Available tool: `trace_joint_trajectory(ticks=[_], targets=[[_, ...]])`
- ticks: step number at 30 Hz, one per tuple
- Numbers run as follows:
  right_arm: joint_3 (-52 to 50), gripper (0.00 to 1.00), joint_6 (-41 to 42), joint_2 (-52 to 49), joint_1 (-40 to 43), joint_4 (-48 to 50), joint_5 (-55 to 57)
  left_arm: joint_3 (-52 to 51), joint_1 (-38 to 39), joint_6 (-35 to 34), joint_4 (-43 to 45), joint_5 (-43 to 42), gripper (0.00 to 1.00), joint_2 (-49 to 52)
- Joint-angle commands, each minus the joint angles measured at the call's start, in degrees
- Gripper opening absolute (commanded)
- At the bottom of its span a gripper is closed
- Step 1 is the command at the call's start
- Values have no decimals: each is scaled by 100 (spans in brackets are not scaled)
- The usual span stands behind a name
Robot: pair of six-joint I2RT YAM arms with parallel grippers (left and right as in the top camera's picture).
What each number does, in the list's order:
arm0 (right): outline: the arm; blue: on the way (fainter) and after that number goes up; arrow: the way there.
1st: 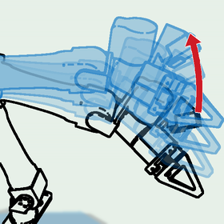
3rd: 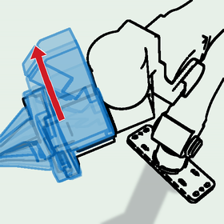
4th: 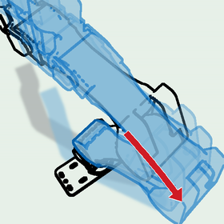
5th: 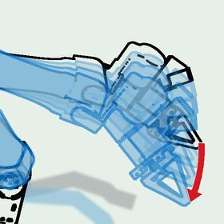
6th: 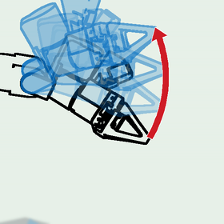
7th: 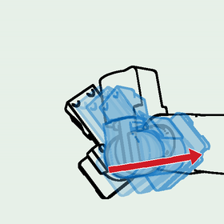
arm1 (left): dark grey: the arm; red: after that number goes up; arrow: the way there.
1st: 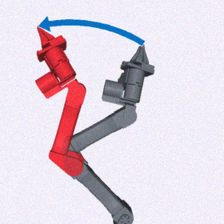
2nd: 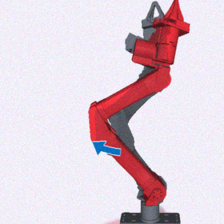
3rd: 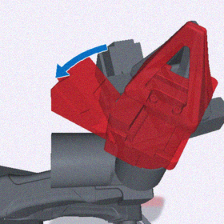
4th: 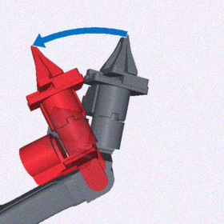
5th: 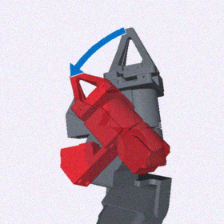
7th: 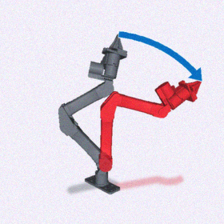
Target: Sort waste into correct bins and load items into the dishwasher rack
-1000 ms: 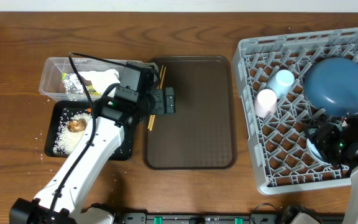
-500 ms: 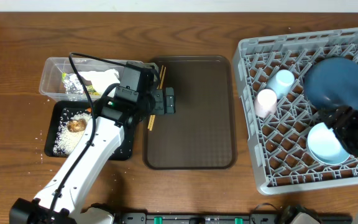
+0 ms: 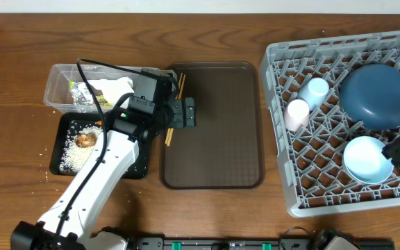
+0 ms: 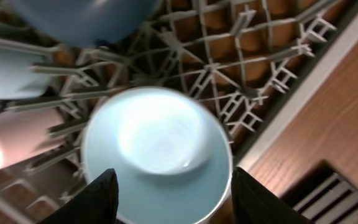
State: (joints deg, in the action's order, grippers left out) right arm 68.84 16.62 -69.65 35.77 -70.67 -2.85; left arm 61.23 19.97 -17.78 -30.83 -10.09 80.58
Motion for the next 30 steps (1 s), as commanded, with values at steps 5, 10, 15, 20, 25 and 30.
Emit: trace_joint_trajectory(ticks=[5, 10, 15, 20, 25, 30], targets=[[70, 52, 68, -782, -55, -146, 306, 151, -15, 57, 4, 72, 98, 55], [70, 51, 68, -1097, -55, -203, 308, 151, -15, 55, 4, 72, 98, 55], [39, 49, 122, -1117, -55, -192, 435, 151, -15, 57, 4, 72, 98, 55], [-120, 38, 138, -1117, -55, -98, 437, 151, -15, 57, 4, 72, 98, 55], [-225, 38, 138, -1139, -52, -68, 437, 151, -15, 57, 4, 72, 98, 55], [-319, 38, 138, -1180, -55, -44, 437, 151, -15, 57, 4, 72, 98, 55]])
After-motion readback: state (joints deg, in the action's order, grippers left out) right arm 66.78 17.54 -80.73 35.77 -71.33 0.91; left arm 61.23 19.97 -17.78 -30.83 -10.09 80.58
